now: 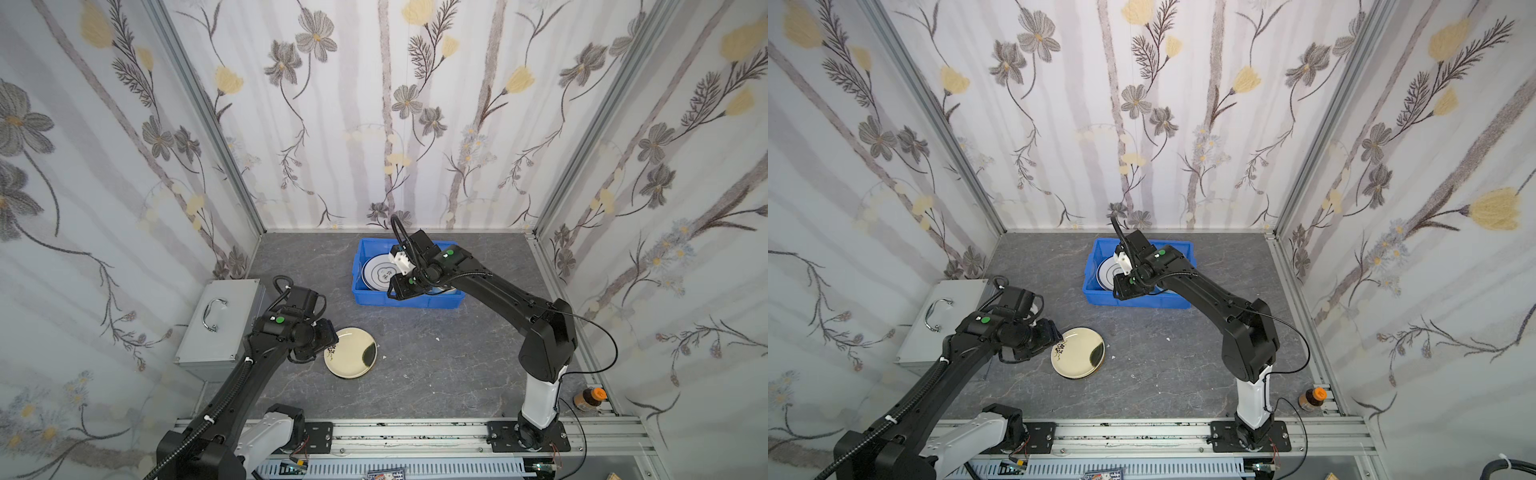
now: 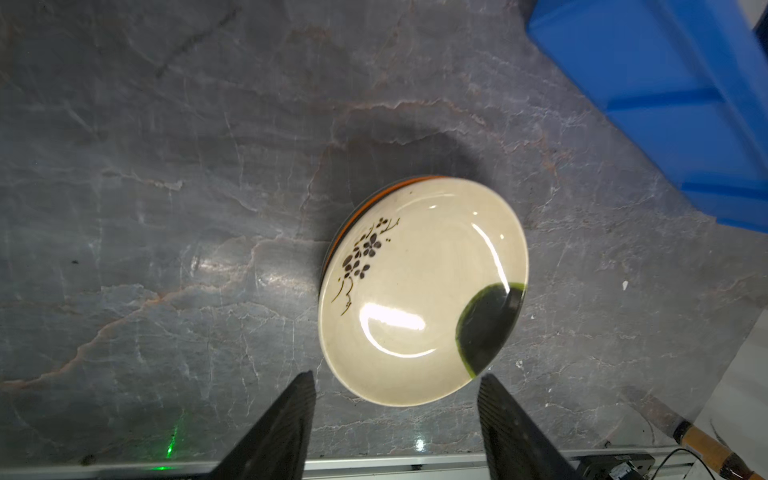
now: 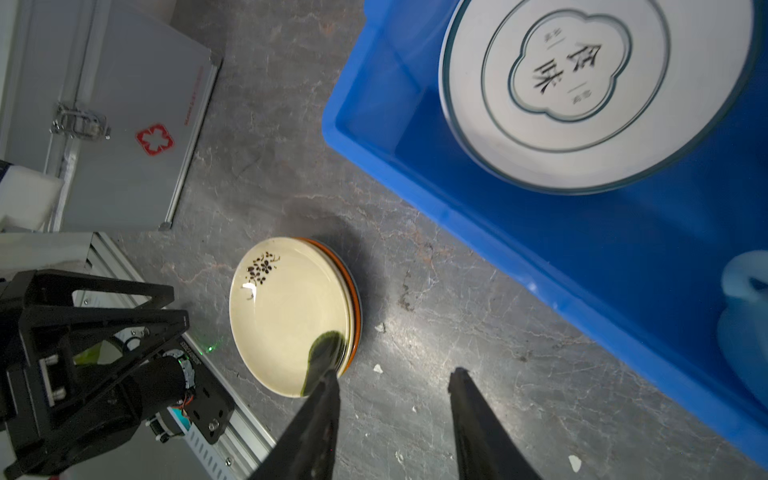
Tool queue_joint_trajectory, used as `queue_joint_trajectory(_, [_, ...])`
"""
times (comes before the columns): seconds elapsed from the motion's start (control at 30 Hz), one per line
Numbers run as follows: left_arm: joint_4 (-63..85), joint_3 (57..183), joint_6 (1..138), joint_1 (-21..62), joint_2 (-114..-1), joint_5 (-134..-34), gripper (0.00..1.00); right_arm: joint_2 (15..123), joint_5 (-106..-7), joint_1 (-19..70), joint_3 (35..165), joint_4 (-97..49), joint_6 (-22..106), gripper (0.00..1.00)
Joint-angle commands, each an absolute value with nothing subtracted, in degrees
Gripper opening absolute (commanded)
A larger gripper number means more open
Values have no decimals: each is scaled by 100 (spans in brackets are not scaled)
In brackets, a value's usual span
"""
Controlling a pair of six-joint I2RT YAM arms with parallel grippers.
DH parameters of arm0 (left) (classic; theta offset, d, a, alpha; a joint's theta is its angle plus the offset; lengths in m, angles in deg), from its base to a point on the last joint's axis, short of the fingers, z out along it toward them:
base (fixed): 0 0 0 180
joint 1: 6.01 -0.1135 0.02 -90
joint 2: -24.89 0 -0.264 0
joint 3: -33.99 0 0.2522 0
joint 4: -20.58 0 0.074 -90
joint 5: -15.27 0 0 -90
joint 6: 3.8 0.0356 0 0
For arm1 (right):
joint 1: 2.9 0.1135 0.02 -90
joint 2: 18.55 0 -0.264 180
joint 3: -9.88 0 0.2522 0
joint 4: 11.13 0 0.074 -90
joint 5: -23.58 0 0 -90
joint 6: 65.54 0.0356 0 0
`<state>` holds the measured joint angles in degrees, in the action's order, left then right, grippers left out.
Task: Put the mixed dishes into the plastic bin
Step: 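Move both grippers from the bin down to the cream plate stack, then pinch the top cream plate rim with the right gripper while the left braces it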
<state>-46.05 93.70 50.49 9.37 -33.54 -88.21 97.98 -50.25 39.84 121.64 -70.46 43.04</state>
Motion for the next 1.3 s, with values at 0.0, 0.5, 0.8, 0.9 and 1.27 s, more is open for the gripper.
queue_joint_trajectory(0.0, [-4575,9065,4365,1220,-3079,-8440,63,9544,-5002,4243,11536,-6441,4432,43])
queue_joint_trajectory(0.5, [-4324,8549,3777,1762,-3126,-7473,57,9091,-5025,4745,10353,-5887,4704,41])
queue_joint_trajectory(0.8, [-3909,8485,3811,1763,-3525,-7369,38,9282,-4993,4745,10360,-5907,4642,34])
queue_joint_trajectory(0.9, [-3870,8497,3829,1763,-3625,-7316,29,9339,-4998,4746,10410,-5925,4603,34])
queue_joint_trajectory(1.27, [-3595,8526,3917,1746,-4070,-7324,18,9620,-4946,4729,10712,-6062,4475,33])
